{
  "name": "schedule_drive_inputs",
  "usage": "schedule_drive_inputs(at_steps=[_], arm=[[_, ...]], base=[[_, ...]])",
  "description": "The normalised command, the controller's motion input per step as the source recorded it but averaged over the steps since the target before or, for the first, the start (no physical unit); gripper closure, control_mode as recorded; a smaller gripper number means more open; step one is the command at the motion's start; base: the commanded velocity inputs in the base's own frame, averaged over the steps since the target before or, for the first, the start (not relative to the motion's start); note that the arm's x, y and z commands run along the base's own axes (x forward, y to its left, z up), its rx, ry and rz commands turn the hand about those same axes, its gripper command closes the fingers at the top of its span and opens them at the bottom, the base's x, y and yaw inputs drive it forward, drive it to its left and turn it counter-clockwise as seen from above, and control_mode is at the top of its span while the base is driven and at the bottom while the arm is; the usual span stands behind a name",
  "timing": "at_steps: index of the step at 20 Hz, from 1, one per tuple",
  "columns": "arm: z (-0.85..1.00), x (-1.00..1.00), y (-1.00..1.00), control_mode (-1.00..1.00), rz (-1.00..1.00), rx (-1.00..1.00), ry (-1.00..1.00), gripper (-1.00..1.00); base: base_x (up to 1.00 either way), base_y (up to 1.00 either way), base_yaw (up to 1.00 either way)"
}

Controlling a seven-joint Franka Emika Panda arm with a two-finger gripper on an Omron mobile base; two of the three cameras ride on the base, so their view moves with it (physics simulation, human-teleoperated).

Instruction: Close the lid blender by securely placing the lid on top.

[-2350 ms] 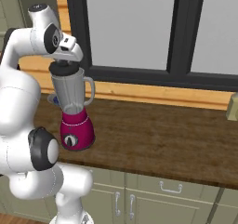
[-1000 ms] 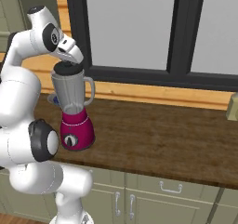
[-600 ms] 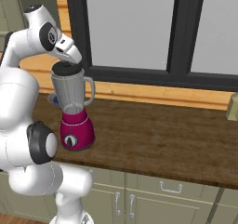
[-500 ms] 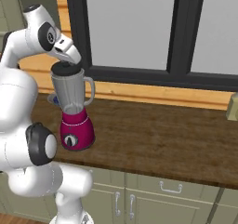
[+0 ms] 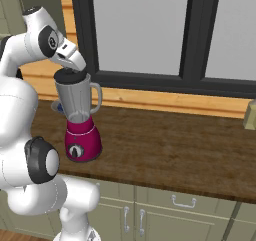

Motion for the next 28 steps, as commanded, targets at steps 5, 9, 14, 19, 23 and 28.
schedule_drive_inputs(at_steps=[5, 9, 14, 19, 23, 28], arm=[[0.0, 0.06, 0.0, -1.0, 0.0, 0.0, 0.0, 1.0], [0.0, 0.16, 0.0, -1.0, 0.0, 0.0, 0.0, 1.0], [0.0, 0.18, 0.0, -1.0, 0.0, 0.0, 0.0, 1.0], [-0.01, 0.16, 0.0, -1.0, 0.0, 0.0, 0.0, 1.0], [-0.09, 0.02, 0.0, -1.0, 0.0, 0.0, 0.0, 1.0], [-0.2, 0.0, 0.0, -1.0, 0.0, 0.0, -0.05, 1.0]], base=[[0.0, 0.0, 0.0], [0.0, 0.0, 0.0], [0.0, 0.0, 0.0], [0.0, 0.0, 0.0], [0.0, 0.0, 0.0], [0.0, 0.0, 0.0]])
